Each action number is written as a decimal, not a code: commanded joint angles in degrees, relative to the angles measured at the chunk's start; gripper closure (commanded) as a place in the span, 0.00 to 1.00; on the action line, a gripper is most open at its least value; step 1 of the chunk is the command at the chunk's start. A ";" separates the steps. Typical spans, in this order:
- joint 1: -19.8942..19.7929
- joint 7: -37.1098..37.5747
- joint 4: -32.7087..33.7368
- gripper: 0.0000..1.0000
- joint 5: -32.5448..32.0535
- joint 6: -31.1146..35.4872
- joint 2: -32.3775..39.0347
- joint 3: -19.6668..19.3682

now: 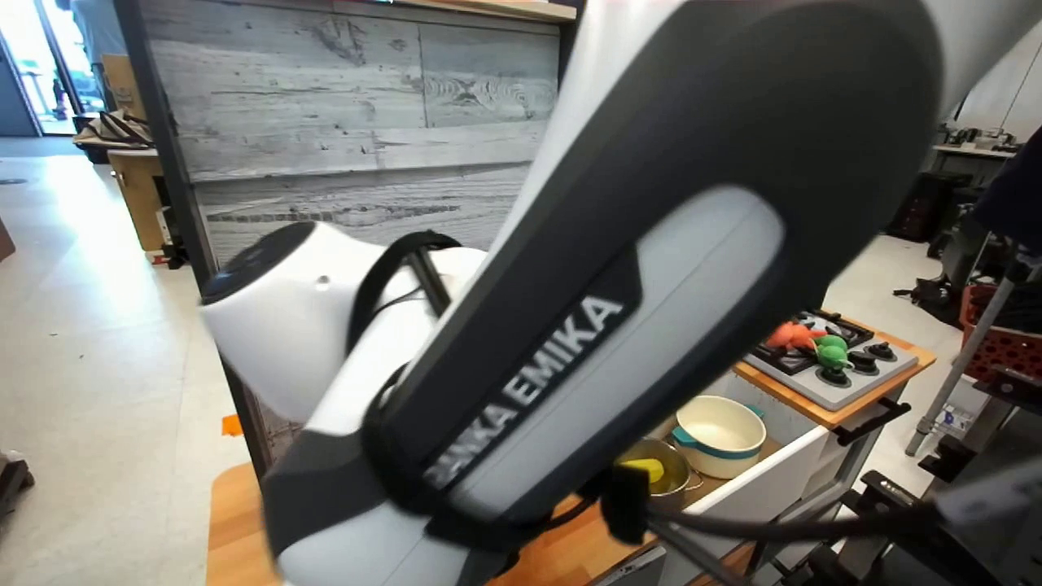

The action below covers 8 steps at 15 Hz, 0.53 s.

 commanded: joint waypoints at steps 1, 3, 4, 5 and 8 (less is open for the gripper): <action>4.67 -5.47 8.53 0.00 -0.40 -1.83 5.80 3.10; 6.80 -7.51 12.24 0.00 0.79 -5.28 7.95 3.65; 6.86 -8.39 13.24 0.00 1.54 -7.07 8.56 3.82; 6.65 -7.61 13.42 0.00 2.05 -9.19 8.79 2.97; 3.84 -3.42 9.73 0.00 2.81 -11.60 6.74 1.25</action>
